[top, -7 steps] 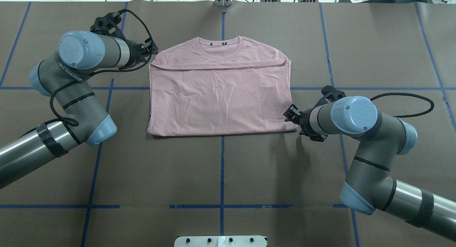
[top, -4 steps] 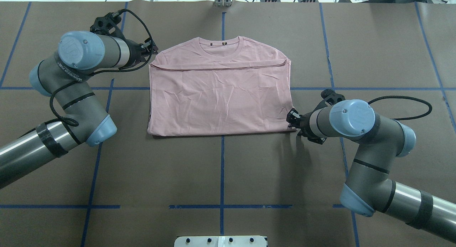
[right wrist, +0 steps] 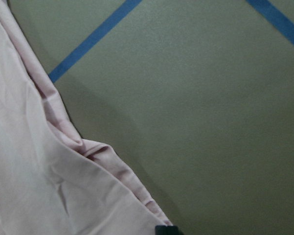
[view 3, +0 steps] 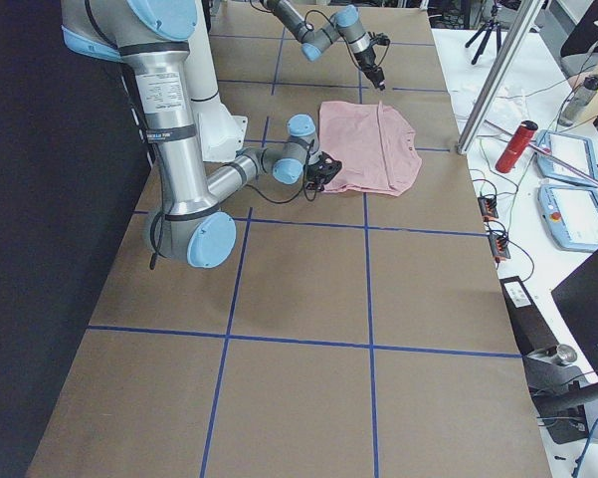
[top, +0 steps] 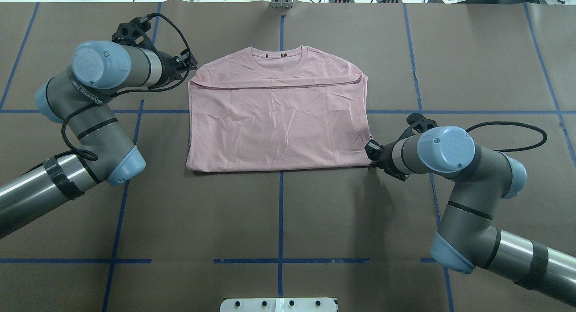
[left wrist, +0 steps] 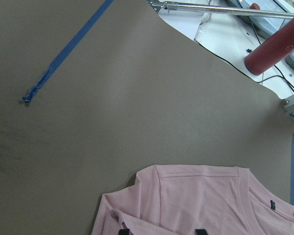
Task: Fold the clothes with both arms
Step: 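Move the right gripper down to the folded shirt's side edge, then grasp the side edge of the folded shirt with the right gripper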
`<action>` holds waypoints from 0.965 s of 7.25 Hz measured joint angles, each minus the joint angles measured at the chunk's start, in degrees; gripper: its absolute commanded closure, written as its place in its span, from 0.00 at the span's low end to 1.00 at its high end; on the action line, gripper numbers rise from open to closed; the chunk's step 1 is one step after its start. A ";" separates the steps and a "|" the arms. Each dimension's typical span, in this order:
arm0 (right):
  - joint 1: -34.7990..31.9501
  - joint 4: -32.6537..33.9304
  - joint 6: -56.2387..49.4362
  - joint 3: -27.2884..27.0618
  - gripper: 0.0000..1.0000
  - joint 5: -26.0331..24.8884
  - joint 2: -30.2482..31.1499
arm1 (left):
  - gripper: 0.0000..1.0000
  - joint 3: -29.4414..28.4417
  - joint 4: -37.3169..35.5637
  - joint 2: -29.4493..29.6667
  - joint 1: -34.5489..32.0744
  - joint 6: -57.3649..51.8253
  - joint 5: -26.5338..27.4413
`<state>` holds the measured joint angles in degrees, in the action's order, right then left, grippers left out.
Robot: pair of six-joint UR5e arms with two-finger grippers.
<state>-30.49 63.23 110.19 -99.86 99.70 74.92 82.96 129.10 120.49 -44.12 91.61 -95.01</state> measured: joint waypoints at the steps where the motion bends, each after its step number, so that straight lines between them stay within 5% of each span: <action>1: -0.09 -0.02 -0.09 -0.26 1.00 -0.01 -0.13 | 0.46 -0.01 0.01 -0.04 0.00 0.03 0.00; 6: -0.24 0.04 -0.16 -8.85 0.95 -0.55 4.50 | 0.46 0.74 -0.07 -0.73 0.00 0.08 0.06; 7: 0.13 0.12 0.13 -10.44 0.58 -0.68 5.44 | 0.46 0.80 -0.08 -0.79 0.00 0.12 0.08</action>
<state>-30.35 63.35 110.32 -110.30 99.03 80.36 83.76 129.03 119.70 -44.12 91.73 -94.93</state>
